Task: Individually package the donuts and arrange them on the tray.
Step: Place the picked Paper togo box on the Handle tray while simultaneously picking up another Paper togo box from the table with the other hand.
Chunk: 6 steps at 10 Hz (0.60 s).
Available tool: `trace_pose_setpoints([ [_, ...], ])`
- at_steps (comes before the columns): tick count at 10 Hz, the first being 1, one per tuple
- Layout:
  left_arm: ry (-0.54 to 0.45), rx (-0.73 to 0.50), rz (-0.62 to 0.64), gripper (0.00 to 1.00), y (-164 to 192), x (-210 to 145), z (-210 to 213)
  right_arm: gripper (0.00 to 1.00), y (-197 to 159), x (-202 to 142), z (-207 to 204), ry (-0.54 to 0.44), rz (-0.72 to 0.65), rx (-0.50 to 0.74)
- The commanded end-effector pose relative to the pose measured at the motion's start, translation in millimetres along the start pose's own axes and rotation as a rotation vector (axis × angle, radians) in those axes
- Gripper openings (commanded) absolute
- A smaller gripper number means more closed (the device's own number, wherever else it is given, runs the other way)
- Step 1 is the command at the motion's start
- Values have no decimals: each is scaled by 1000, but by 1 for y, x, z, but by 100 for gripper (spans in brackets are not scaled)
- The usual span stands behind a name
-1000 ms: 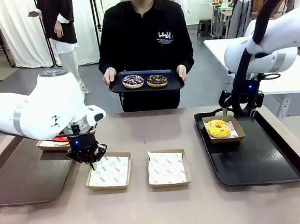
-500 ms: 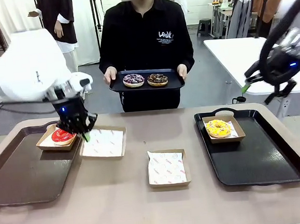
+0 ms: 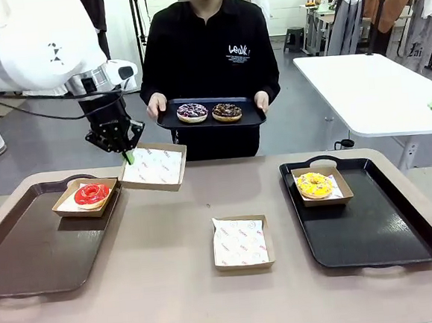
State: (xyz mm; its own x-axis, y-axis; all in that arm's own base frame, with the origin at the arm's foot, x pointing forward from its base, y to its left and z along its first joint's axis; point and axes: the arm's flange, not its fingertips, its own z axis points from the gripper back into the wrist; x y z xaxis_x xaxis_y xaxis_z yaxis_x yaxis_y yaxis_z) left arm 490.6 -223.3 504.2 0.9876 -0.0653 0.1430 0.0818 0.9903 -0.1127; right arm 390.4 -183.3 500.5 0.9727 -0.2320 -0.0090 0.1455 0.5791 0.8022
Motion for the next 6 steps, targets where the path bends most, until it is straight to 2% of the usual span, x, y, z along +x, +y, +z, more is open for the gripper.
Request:
trace_pose_setpoints([
  [1,-2,32,32,0,-6,26,-3,100,-23,-8,-2,-4,45,135],
  [3,-12,34,41,0,-12,40,-3,100,-54,-15,0,-16,51,241],
  [6,-30,43,53,0,-13,50,-5,100,-93,-6,-15,-3,0,302],
])
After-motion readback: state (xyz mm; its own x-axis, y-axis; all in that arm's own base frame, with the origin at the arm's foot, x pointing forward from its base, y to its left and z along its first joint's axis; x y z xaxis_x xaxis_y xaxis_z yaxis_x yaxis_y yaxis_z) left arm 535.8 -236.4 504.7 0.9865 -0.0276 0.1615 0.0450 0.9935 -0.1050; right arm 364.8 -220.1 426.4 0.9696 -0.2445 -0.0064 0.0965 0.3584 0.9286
